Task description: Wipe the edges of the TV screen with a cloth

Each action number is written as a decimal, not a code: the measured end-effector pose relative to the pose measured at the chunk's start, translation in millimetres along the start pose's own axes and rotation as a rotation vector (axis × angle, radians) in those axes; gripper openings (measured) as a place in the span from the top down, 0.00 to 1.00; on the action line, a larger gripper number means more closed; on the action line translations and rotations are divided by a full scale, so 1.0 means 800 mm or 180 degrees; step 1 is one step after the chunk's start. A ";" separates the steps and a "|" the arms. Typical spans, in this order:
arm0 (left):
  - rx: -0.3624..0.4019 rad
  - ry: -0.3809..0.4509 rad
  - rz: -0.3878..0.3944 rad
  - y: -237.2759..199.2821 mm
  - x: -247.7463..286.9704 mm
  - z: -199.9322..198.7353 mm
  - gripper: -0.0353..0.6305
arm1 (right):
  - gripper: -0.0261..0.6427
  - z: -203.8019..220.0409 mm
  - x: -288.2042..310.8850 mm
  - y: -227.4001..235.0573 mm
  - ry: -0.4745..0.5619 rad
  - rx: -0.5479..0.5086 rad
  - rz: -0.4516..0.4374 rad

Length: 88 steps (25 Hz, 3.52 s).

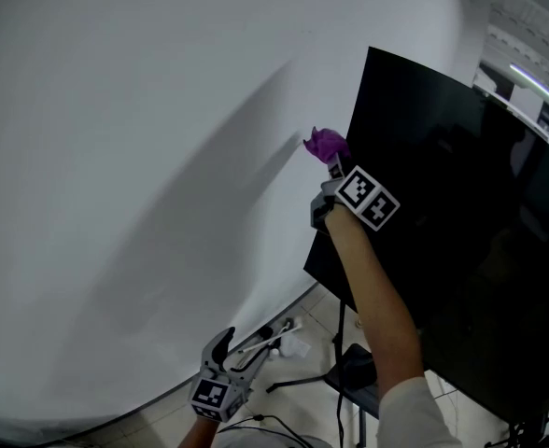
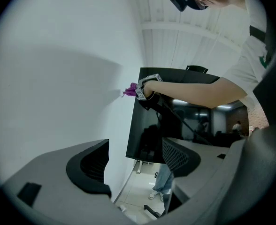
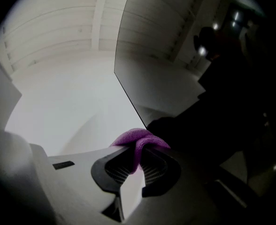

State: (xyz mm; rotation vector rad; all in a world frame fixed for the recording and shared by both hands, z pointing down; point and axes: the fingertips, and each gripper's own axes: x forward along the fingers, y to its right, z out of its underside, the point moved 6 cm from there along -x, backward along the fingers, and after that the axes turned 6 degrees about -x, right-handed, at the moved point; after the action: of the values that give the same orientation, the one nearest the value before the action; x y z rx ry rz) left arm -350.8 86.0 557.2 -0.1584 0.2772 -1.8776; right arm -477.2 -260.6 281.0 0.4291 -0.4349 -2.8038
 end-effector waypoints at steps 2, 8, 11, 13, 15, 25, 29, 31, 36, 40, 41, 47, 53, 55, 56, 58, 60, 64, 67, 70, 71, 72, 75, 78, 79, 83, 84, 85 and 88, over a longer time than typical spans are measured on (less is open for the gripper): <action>-0.0102 0.0049 -0.0036 0.004 -0.006 -0.016 0.44 | 0.89 -0.031 0.006 -0.013 0.0125 0.0047 -0.0018; -0.0150 0.0136 -0.0187 -0.009 -0.025 -0.024 0.44 | 0.89 -0.125 0.030 -0.050 0.0396 -0.0050 -0.0075; -0.0088 0.0110 -0.0221 -0.023 -0.031 -0.012 0.44 | 0.90 -0.171 0.041 -0.064 0.0518 -0.0027 -0.0085; -0.0152 0.0145 -0.0258 -0.022 -0.034 -0.019 0.44 | 0.90 -0.205 0.044 -0.075 0.0622 -0.0051 -0.0131; -0.0229 0.0185 -0.0288 -0.018 -0.036 -0.029 0.44 | 0.90 -0.239 0.044 -0.085 0.0694 -0.0043 -0.0177; -0.0099 0.0097 -0.0028 -0.003 -0.016 -0.010 0.44 | 0.89 -0.296 -0.013 -0.076 0.1020 0.0011 -0.0165; -0.0014 0.0015 0.0178 0.052 -0.009 0.015 0.44 | 0.89 -0.331 -0.097 -0.052 0.1125 -0.0074 -0.0161; -0.0068 -0.0014 0.0303 0.077 0.000 0.010 0.44 | 0.89 -0.346 -0.130 -0.041 0.1151 -0.0108 -0.0144; -0.0145 -0.0118 0.0669 0.040 0.050 -0.008 0.44 | 0.89 -0.341 -0.119 -0.041 0.1212 -0.0233 -0.0031; -0.0226 -0.0230 0.0995 0.106 0.059 -0.003 0.44 | 0.89 -0.376 -0.202 -0.023 0.1347 -0.0240 -0.0049; -0.0164 -0.0251 0.1096 0.148 0.055 0.014 0.44 | 0.89 -0.398 -0.255 -0.009 0.1388 -0.0267 -0.0023; -0.0089 -0.0437 0.1689 0.199 0.110 0.056 0.44 | 0.89 -0.441 -0.354 0.040 0.1576 -0.0585 0.0383; 0.0029 -0.0563 0.2349 0.297 0.121 0.101 0.44 | 0.89 -0.486 -0.512 0.098 0.1876 -0.0867 0.1003; 0.0025 -0.0655 0.2478 0.373 0.098 0.117 0.44 | 0.89 -0.522 -0.610 0.122 0.1996 -0.0924 0.1176; 0.0015 -0.0718 0.2552 0.400 0.090 0.119 0.44 | 0.89 -0.536 -0.646 0.132 0.2054 -0.0942 0.1264; 0.0004 -0.0799 0.2678 0.429 0.088 0.122 0.44 | 0.89 -0.554 -0.694 0.150 0.2161 -0.0968 0.1425; 0.0003 -0.0798 0.2726 0.446 0.092 0.125 0.44 | 0.89 -0.571 -0.733 0.167 0.2250 -0.1025 0.1572; 0.0113 -0.0776 0.2805 0.473 0.100 0.154 0.44 | 0.89 -0.603 -0.820 0.195 0.2350 -0.1290 0.1992; 0.0175 -0.0858 0.2897 0.496 0.101 0.157 0.44 | 0.88 -0.620 -0.878 0.212 0.2318 -0.1514 0.2380; 0.0180 -0.0873 0.2921 0.509 0.103 0.164 0.44 | 0.88 -0.634 -0.925 0.228 0.2368 -0.1598 0.2631; 0.0178 -0.0862 0.2928 0.513 0.105 0.166 0.44 | 0.88 -0.639 -0.939 0.234 0.2373 -0.1661 0.2737; 0.0178 -0.0854 0.2942 0.517 0.106 0.167 0.44 | 0.88 -0.645 -0.953 0.239 0.2367 -0.1741 0.2864; 0.0181 -0.0878 0.2987 0.527 0.108 0.169 0.44 | 0.88 -0.656 -0.997 0.253 0.2340 -0.1950 0.3300; 0.0196 -0.0922 0.3012 0.531 0.110 0.173 0.44 | 0.88 -0.648 -1.037 0.263 0.2342 -0.2090 0.3652; 0.0200 -0.0916 0.3011 0.531 0.110 0.176 0.44 | 0.88 -0.641 -1.048 0.266 0.2351 -0.2118 0.3705; 0.0174 -0.0992 0.2989 0.537 0.108 0.172 0.44 | 0.88 -0.601 -1.079 0.279 0.2361 -0.2170 0.3749; 0.0124 -0.1036 0.2980 0.543 0.106 0.162 0.44 | 0.88 -0.588 -1.084 0.282 0.2338 -0.2202 0.3758; 0.0081 -0.1069 0.2966 0.547 0.105 0.155 0.44 | 0.88 -0.572 -1.088 0.285 0.2291 -0.2248 0.3771; 0.0048 -0.1099 0.2908 0.544 0.106 0.156 0.44 | 0.89 -0.505 -1.098 0.295 0.1998 -0.2421 0.3853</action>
State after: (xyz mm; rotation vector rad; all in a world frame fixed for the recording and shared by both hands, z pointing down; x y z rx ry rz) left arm 51.4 -138.9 557.7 -0.2847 0.0676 -0.9247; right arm 514.1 -309.0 207.6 0.5548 0.4044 -1.3791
